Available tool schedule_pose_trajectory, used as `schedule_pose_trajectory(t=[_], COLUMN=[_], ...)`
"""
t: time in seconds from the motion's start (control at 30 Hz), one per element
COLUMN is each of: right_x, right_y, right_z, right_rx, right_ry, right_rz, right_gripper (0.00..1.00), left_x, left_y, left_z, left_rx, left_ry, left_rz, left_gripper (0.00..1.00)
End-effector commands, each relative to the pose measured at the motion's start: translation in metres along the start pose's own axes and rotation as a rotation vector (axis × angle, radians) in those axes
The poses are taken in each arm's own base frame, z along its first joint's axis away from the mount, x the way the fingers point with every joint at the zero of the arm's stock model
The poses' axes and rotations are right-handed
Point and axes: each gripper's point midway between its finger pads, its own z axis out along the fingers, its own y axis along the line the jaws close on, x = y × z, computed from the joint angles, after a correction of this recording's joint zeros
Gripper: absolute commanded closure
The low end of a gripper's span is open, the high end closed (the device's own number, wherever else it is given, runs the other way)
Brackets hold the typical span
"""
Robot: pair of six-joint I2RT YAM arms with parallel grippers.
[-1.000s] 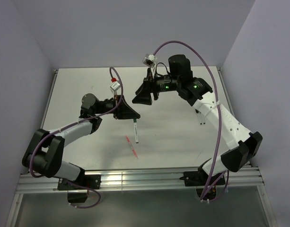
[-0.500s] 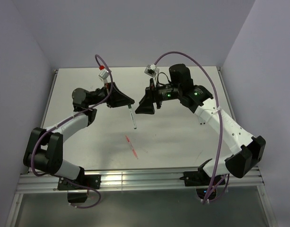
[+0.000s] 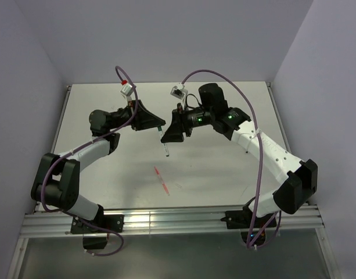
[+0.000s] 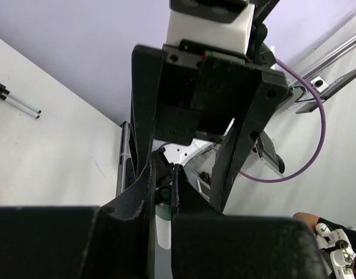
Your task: Insert the pens into the pen caps
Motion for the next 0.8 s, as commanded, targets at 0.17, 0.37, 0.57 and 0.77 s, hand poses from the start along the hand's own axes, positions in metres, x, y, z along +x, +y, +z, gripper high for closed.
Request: schedule_pose_trajectory(t=[0.17,0.37,0.57,0.77], right_x=[-0.002,-0.005,-0.001,0.02], right_y=[0.002,0.004,-0.013,-0.081], right_z=[0.016,0.014,0.005,-0.039], right_rx=[-0.048,-0.052,-0.013,0.212], right_ry=[-0.001,-0.017,-0.025,-0.008], right_rz=[0.012,-0.006,0.03,0.061], right_gripper=[0.47,1.0,1.0,1.0], left_x=[-0.011,-0.011,-0.032,-0.085], left_y=[-0.018,-0.016,-0.003,0.041], left_z=[0.002,0.002,-0.002,-0.042], left_rx=[0.048,0.043,-0.086,-0.421], left_ry=[-0.038,-0.036,-0.09,-0.169], left_rz=[0.114,0.11,0.132,0.198], left_gripper=[1.0,1.0,0.18,0.0])
